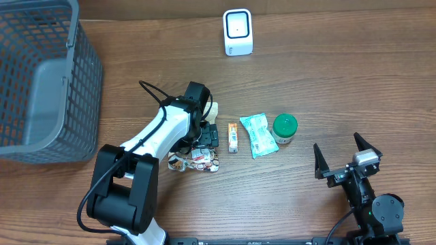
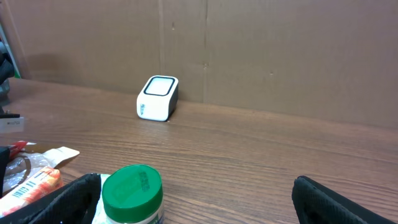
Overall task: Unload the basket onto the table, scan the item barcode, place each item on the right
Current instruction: 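Lower the bag onto the table left of the orange pack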
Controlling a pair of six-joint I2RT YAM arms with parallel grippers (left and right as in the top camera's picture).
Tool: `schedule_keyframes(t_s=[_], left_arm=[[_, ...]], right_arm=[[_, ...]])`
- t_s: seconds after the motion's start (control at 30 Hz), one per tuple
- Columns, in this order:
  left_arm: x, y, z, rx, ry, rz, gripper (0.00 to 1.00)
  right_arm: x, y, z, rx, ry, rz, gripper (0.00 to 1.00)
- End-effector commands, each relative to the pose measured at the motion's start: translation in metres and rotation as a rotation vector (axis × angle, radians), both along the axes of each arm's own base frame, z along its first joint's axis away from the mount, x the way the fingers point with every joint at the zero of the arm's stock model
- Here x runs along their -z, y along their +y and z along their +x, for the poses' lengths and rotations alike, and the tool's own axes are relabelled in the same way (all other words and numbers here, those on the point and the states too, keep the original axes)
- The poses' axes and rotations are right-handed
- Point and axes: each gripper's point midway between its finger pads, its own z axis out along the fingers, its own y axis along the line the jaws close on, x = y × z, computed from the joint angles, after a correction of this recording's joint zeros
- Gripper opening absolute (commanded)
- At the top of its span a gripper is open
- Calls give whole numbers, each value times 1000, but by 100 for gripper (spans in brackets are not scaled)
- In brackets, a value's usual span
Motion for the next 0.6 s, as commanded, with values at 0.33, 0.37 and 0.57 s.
schedule_keyframes(t_s=[0.33,0.37,0.57], left_arm=[[-62,-4,41,7,-99,31,94],[-68,-3,43,7,-104,39,94],[-90,-4,51,5,-132,39,96]], right_arm=[[2,0,0,-2,-1,-1,100],[2,0,0,-2,-1,-1,100],[2,0,0,-2,-1,-1,100]])
